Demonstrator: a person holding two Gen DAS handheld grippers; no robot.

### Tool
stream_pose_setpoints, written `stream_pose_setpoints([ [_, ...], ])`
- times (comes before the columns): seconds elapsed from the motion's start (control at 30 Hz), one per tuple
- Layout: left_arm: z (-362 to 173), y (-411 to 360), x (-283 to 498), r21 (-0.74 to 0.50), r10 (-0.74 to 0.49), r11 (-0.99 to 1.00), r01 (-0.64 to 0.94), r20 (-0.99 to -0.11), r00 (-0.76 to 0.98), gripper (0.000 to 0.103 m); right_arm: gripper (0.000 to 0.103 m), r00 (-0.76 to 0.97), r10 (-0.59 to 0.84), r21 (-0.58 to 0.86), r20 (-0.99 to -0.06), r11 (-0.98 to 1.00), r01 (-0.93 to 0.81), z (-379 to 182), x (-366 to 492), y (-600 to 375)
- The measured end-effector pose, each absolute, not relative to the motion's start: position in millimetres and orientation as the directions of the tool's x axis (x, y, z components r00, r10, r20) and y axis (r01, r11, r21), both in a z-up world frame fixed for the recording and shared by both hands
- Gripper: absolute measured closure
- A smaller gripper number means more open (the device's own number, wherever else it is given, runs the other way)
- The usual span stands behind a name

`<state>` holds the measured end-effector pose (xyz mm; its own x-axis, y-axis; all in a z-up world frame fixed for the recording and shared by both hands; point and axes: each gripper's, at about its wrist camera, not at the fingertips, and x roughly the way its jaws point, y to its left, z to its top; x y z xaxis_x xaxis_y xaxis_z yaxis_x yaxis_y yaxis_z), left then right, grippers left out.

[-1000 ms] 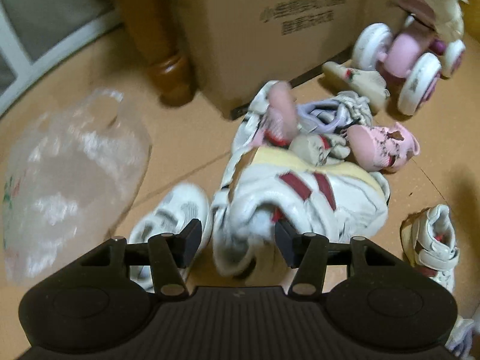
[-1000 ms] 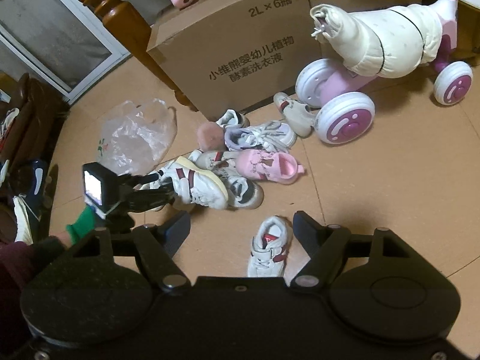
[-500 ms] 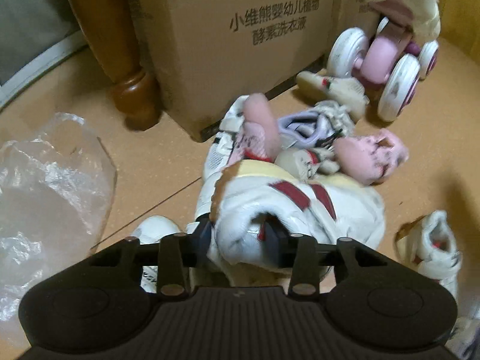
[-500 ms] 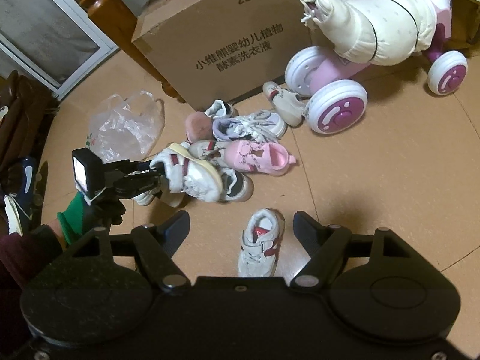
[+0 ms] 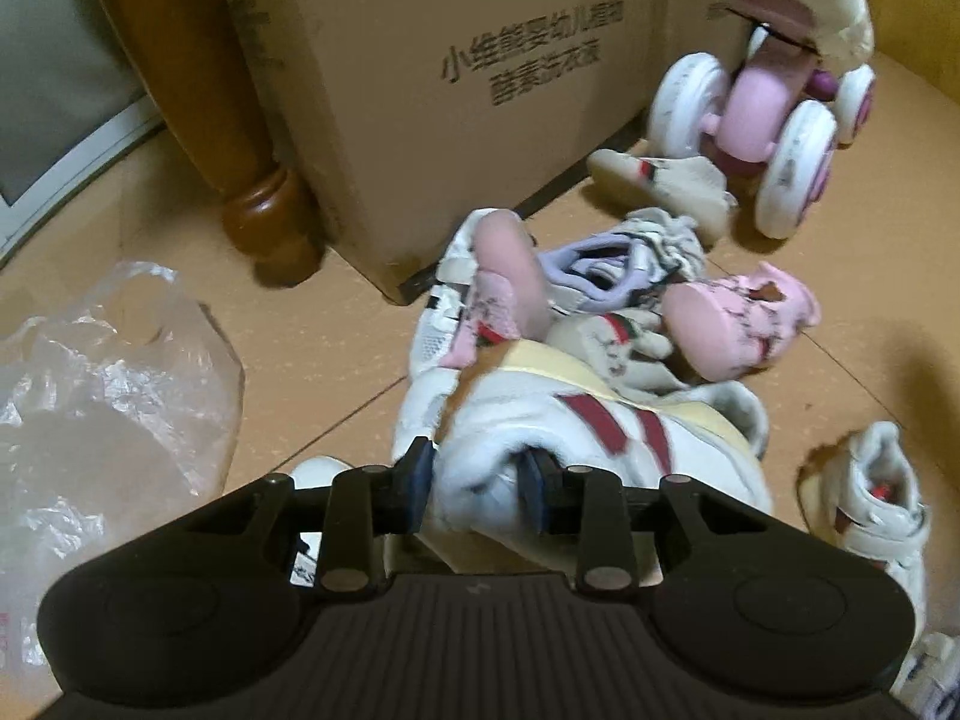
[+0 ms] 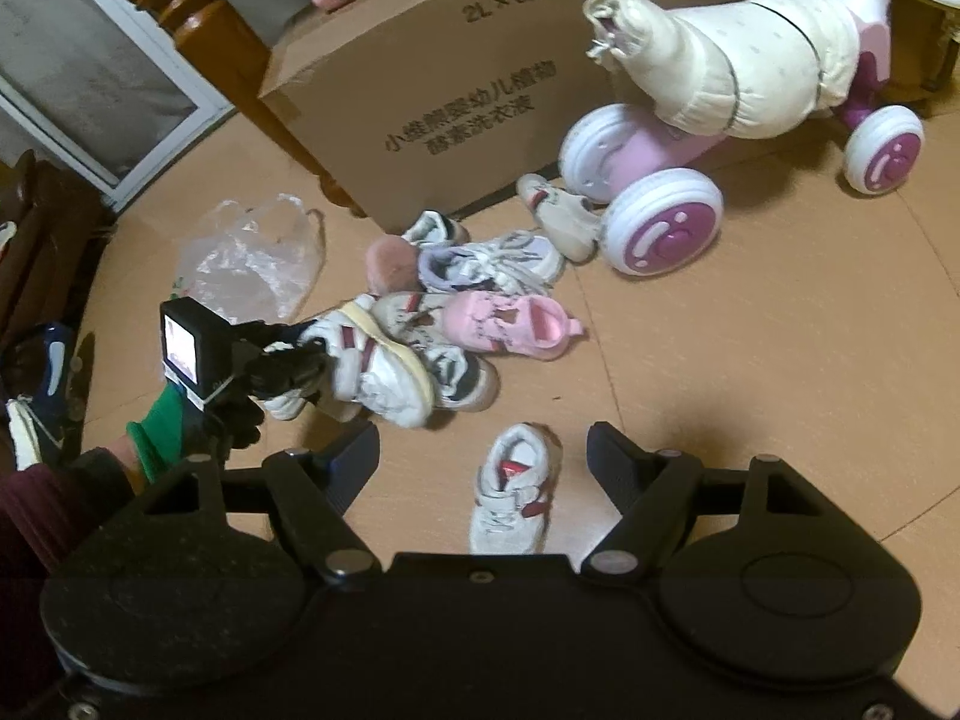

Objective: Organize scattered shoes
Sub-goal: 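Reach the left tool into the pile and grasp a white maroon-striped sneaker, then carry the maroon-striped sneaker with the left tool, lower it, open the tool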

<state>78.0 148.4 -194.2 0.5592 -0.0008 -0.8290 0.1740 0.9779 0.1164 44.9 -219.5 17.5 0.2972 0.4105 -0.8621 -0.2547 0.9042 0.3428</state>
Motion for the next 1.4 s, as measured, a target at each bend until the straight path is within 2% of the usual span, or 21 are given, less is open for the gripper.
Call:
stream_pose_setpoints([
  [0.23,-190,149,88,0.057,-0.046,0.981,0.187,-0.864,0.502,0.077,0.025,0.327,0.342,0.265,-0.881,0.929,-0.26,18,46,-214],
  [0.37,-169,140,82,0.043,-0.064,0.978,0.202,-0.867,0.495,0.08,0.022,0.374,0.281,0.185,-0.884,0.944,-0.272,21,42,-215],
  [0.53,-137,121,72,0.066,-0.069,0.965,0.254,-0.87,0.489,0.08,0.022,0.403,0.247,0.158,-0.881,0.958,-0.24,27,38,-227],
  [0.7,-105,78,68,0.076,-0.115,0.932,0.355,-0.866,0.486,0.081,0.02,0.453,0.228,0.135,-0.862,0.964,-0.228,36,35,-238],
  [0.83,-101,34,69,0.078,-0.16,0.891,0.447,-0.869,0.469,0.081,0.02,0.46,0.218,0.138,-0.861,0.97,-0.201,37,35,-250],
  [1.1,-140,-53,72,0.065,-0.223,0.772,0.632,-0.904,0.366,0.081,0.02,0.466,0.225,0.163,-0.856,0.972,-0.17,40,31,-274],
  [1.4,-192,-110,63,0.049,-0.224,0.67,0.741,-0.938,0.265,0.081,0.02,0.446,0.238,0.187,-0.863,0.97,-0.157,35,25,-288],
])
